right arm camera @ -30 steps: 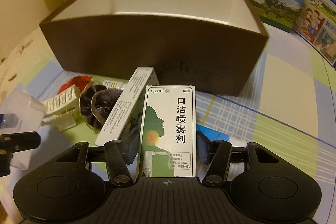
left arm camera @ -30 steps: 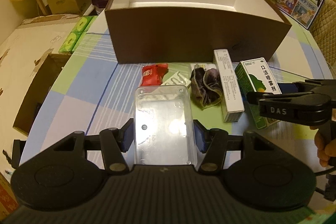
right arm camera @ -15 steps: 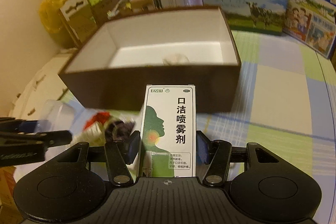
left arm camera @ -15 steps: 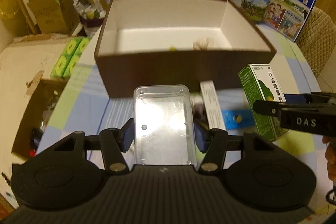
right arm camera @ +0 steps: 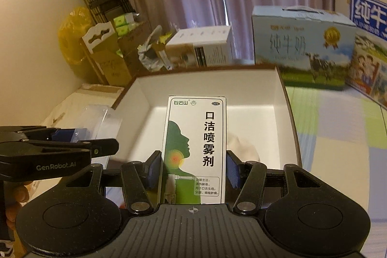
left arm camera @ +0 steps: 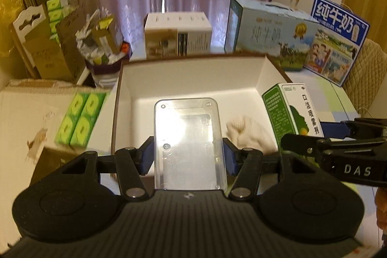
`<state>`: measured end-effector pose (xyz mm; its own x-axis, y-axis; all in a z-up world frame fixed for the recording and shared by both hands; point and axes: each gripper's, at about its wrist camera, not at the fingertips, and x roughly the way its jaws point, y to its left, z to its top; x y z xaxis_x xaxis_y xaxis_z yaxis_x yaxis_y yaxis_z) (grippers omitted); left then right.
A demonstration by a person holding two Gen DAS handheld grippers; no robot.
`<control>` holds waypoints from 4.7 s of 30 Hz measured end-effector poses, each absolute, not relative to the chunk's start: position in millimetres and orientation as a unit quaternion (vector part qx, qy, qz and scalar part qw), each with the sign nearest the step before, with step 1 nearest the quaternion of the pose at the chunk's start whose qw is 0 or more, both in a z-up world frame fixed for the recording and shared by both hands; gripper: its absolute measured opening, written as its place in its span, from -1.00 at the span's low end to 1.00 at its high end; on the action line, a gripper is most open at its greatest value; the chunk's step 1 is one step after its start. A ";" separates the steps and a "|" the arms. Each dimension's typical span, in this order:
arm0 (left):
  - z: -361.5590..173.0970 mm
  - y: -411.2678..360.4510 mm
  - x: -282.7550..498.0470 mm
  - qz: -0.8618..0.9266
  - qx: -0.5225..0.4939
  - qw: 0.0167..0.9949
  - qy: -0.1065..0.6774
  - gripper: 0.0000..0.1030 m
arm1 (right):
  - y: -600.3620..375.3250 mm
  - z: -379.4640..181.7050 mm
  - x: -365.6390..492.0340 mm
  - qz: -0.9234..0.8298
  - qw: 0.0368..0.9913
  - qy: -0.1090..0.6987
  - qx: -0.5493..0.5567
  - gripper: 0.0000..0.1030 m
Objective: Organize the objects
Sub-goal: 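Lower the tray into the box with the left gripper while the right gripper places the spray box in, then open both grippers and withdraw them from the box, then grasp the white pill blister with the left gripper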
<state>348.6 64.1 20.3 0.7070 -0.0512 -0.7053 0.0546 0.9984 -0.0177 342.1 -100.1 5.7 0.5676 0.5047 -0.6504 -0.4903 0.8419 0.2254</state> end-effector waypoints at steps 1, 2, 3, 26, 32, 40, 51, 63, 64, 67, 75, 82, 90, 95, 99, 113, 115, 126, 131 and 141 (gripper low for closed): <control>21.8 64.7 357.0 -0.030 0.004 0.925 0.380 0.04 | -96.2 6.7 349.9 0.280 0.886 0.369 0.011 0.01; 22.7 65.3 365.0 -0.032 0.004 0.925 0.379 0.04 | -93.9 6.4 356.0 0.279 0.886 0.369 0.011 0.01; 22.5 66.2 373.3 -0.032 0.004 0.924 0.380 0.04 | -90.6 6.4 363.6 0.277 0.887 0.369 0.012 0.01; -49.3 84.4 517.0 -0.023 0.001 0.887 0.461 0.04 | -45.8 -64.4 504.4 0.241 0.862 0.445 0.016 0.01; -60.6 86.9 531.5 -0.026 -0.002 0.883 0.469 0.04 | -40.6 -78.0 525.1 0.232 0.859 0.456 0.034 0.03; -74.6 88.6 541.6 -0.032 -0.008 0.877 0.479 0.04 | -48.6 -86.4 537.1 0.208 0.856 0.471 0.050 0.05; -83.2 80.1 550.9 -0.043 -0.013 0.875 0.482 0.05 | -69.4 -82.1 528.0 0.191 0.855 0.481 0.044 0.06; -64.3 81.9 539.0 -0.043 -0.010 0.885 0.464 0.42 | -76.9 -45.0 494.7 0.201 0.872 0.444 0.044 0.18; -61.5 83.2 536.0 -0.044 -0.011 0.886 0.462 0.42 | -77.6 -42.1 489.6 0.202 0.873 0.442 0.041 0.18; -52.5 87.4 522.8 -0.044 -0.012 0.889 0.456 0.42 | -80.7 -34.0 474.6 0.210 0.876 0.431 0.041 0.18; -26.8 93.3 481.5 -0.042 -0.011 0.899 0.435 0.42 | -87.4 -19.6 436.9 0.217 0.877 0.425 0.045 0.18; 0.0 93.6 439.1 -0.039 -0.023 0.911 0.411 0.42 | -89.8 -6.1 403.5 0.220 0.884 0.411 0.036 0.18; 19.2 92.4 389.4 -0.032 -0.034 0.920 0.388 0.49 | -99.8 9.5 370.9 0.228 0.889 0.394 0.053 0.18; 24.5 92.4 358.3 -0.030 -0.035 0.924 0.380 0.50 | -104.4 15.5 348.9 0.240 0.888 0.388 0.057 0.18; 26.4 92.3 334.3 -0.032 -0.038 0.925 0.376 0.50 | -103.5 17.6 325.6 0.252 0.894 0.369 0.027 0.18; 12.0 88.0 264.8 -0.016 -0.048 0.918 0.393 0.50 | -126.2 -6.1 269.3 0.277 0.874 0.399 -0.004 0.18; 10.1 86.5 256.5 -0.012 -0.050 0.916 0.397 0.50 | -131.8 -9.6 263.1 0.283 0.870 0.404 -0.007 0.18; -4.0 72.1 224.2 0.017 -0.053 0.905 0.422 0.49 | -150.1 -26.3 246.5 0.308 0.850 0.428 -0.019 0.18; -12.6 61.9 214.8 0.024 -0.047 0.902 0.429 0.47 | -154.9 -39.0 245.4 0.312 0.838 0.446 -0.025 0.18; -36.9 48.0 201.3 0.023 -0.035 0.895 0.445 0.39 | -169.4 -67.0 239.5 0.312 0.823 0.474 -0.024 0.18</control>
